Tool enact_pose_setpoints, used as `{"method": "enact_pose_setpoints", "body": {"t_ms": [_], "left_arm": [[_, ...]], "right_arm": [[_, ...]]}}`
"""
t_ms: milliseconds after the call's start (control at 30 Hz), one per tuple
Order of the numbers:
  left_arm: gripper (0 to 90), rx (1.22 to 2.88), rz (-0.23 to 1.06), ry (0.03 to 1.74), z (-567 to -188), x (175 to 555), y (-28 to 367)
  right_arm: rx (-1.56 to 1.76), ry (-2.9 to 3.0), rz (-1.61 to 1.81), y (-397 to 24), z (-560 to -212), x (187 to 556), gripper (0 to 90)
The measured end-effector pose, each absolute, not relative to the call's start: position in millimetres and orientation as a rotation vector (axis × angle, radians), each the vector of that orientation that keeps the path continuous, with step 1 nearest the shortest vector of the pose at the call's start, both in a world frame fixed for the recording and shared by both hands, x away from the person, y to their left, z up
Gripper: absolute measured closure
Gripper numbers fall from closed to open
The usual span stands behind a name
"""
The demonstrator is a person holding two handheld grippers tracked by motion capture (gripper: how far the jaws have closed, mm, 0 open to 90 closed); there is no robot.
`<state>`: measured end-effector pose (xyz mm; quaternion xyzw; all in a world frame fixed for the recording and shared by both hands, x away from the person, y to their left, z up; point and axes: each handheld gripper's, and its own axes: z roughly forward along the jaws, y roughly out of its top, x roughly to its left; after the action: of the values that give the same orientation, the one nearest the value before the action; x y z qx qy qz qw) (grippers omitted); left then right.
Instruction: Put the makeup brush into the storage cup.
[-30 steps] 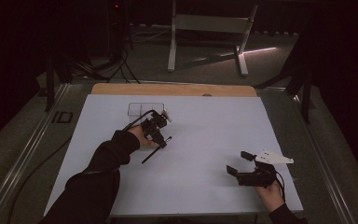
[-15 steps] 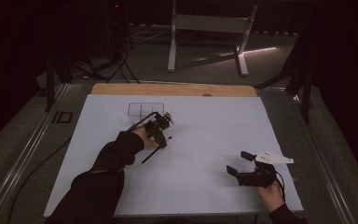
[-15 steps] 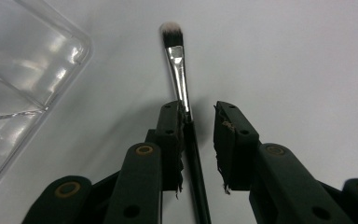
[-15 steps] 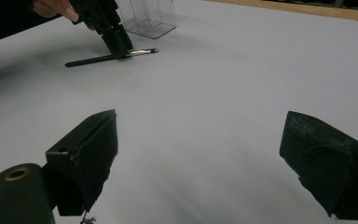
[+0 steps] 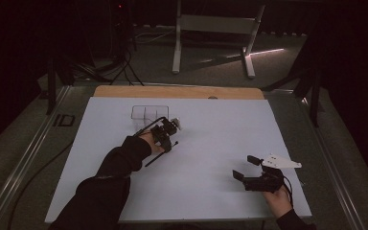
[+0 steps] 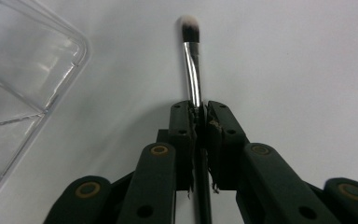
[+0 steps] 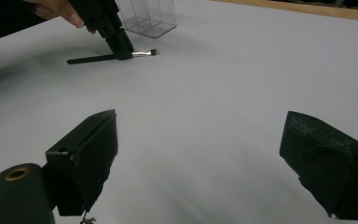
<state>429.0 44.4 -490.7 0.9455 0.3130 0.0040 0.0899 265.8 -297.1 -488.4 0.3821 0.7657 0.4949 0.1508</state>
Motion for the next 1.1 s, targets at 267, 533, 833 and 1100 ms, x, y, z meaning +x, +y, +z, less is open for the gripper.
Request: {"method": "enact_pose_setpoints", "body": {"t_ms": [267, 533, 833, 1100], "left_arm": [[85.3, 2.803, 0.037, 0.896, -487, 424, 44], [85.3, 2.765, 0.051, 0.812, -476, 416, 51], [85.3, 2.679, 0.04, 0.796, -458, 407, 59], [85.4, 2.596, 0.051, 0.802, -435, 401, 71]], "right_arm": [[1.101, 2.194, 1.427, -298, -488, 266, 11.4], [1.109, 2.188, 1.432, -299, -488, 266, 11.4], [1.111, 2.187, 1.431, -299, -488, 266, 11.4], [1.111, 2.186, 1.432, -299, -488, 267, 11.4]]}}
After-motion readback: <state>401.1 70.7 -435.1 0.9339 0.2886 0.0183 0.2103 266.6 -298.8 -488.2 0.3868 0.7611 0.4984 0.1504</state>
